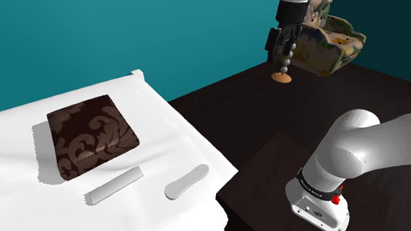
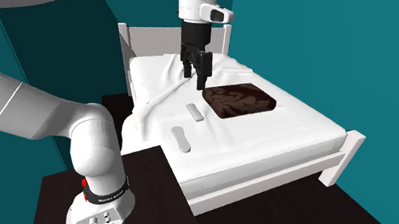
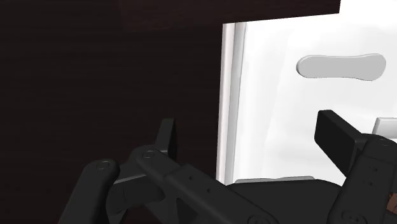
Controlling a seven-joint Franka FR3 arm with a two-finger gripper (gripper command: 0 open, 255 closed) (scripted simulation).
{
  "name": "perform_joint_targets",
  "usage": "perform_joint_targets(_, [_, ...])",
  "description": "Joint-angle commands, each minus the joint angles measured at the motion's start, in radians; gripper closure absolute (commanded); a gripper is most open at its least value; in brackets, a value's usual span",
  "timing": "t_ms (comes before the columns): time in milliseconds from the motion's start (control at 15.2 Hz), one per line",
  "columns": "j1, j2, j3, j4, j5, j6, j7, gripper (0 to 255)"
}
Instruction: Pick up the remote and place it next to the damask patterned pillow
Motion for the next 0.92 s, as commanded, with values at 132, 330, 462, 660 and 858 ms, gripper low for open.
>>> perform_joint_targets(132, [0.026, 0.021, -0.001, -0.043, 0.002, 0.065, -0.038, 0])
perform_joint_targets(330, [0.065, 0.061, -0.001, -0.101, 0.007, 0.162, -0.094, 0])
perform_joint_targets(462, [0.091, 0.093, -0.001, -0.135, 0.01, 0.227, -0.132, 0])
perform_joint_targets(660, [0.13, 0.147, 0.001, -0.179, 0.016, 0.325, -0.188, 0])
perform_joint_targets(858, [0.17, 0.21, 0.005, -0.215, 0.023, 0.424, -0.244, 0])
